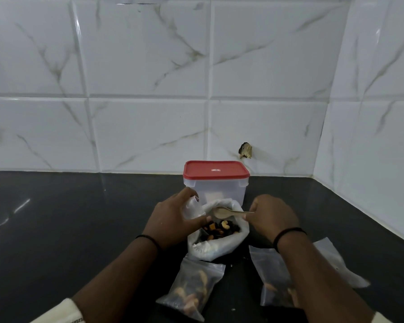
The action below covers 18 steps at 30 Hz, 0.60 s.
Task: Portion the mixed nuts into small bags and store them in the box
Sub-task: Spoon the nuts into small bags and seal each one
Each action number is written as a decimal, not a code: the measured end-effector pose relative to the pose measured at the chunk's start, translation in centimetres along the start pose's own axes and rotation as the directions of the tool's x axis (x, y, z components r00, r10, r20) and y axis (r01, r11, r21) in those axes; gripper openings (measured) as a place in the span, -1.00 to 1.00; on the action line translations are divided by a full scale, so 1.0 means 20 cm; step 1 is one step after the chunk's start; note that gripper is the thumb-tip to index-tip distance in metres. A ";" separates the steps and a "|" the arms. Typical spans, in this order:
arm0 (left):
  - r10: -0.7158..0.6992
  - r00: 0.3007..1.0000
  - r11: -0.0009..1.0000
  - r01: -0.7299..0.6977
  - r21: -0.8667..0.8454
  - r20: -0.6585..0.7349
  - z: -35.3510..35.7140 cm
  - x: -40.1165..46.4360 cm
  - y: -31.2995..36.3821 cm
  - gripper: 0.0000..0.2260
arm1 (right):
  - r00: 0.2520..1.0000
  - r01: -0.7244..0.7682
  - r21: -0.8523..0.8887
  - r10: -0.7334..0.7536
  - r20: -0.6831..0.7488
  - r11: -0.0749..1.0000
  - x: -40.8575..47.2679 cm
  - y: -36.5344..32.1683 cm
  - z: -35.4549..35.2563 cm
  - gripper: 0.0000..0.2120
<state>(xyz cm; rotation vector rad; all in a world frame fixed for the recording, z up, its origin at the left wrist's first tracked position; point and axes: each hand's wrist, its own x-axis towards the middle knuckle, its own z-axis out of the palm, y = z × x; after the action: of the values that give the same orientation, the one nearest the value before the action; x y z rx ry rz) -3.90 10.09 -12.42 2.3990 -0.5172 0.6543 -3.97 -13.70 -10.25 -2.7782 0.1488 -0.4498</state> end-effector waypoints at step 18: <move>-0.043 0.996 0.999 0.041 0.033 0.083 0.03 0.00 -0.01 -0.59 | 0.948 0.202 0.539 -0.025 -0.317 0.818 0.03 -0.05 0.04 -0.91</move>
<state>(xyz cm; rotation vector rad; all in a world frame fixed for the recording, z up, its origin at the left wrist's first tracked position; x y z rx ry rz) -3.59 9.83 -12.85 2.4687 -0.4934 0.5490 -3.12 -12.58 -10.48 -2.1239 -0.0804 -0.7977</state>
